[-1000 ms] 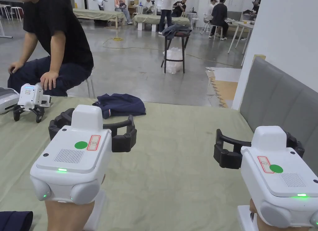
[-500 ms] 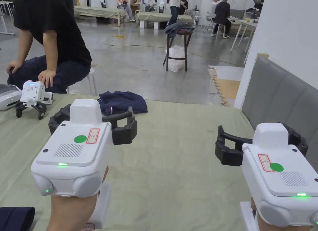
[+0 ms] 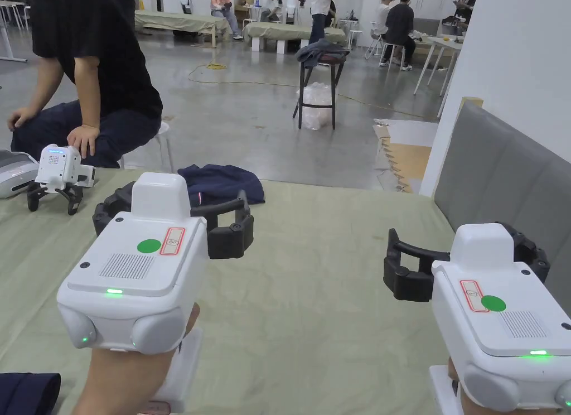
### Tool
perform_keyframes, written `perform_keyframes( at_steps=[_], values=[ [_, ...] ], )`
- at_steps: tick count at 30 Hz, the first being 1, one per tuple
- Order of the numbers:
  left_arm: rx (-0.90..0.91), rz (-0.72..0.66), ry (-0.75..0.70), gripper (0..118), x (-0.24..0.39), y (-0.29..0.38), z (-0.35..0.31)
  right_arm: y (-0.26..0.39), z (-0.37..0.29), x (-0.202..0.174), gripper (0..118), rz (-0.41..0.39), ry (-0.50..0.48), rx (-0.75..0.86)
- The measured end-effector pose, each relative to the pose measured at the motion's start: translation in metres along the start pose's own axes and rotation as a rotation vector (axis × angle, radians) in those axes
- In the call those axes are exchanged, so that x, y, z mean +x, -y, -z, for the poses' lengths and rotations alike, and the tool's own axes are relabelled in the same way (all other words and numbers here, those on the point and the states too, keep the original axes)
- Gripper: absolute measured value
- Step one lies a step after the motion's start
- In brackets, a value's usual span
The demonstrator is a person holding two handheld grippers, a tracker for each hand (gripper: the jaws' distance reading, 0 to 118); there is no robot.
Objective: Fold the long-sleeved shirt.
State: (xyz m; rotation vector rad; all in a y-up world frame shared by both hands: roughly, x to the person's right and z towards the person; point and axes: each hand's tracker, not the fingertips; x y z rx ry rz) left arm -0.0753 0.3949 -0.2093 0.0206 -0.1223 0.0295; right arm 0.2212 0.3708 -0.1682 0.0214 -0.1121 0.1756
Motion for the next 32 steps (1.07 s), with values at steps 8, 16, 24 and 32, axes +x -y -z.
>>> perform_keyframes(
  at_steps=[8, 16, 24, 32],
  values=[
    [-0.052, -0.019, -0.027, 111, 0.002, -0.01, 0.005, 0.002, 0.003, 0.0, 118, 0.004, -0.002, -0.014],
    [-0.074, 0.006, -0.051, 111, 0.009, -0.018, 0.0, 0.005, 0.003, 0.001, 118, -0.01, 0.011, -0.022],
    [-0.078, 0.056, -0.046, 111, 0.01, -0.024, -0.002, 0.002, -0.001, 0.0, 118, -0.041, 0.037, 0.004],
    [-0.075, 0.012, -0.114, 111, 0.007, -0.026, -0.002, -0.002, -0.001, 0.005, 118, 0.008, 0.03, 0.003]
  ],
)
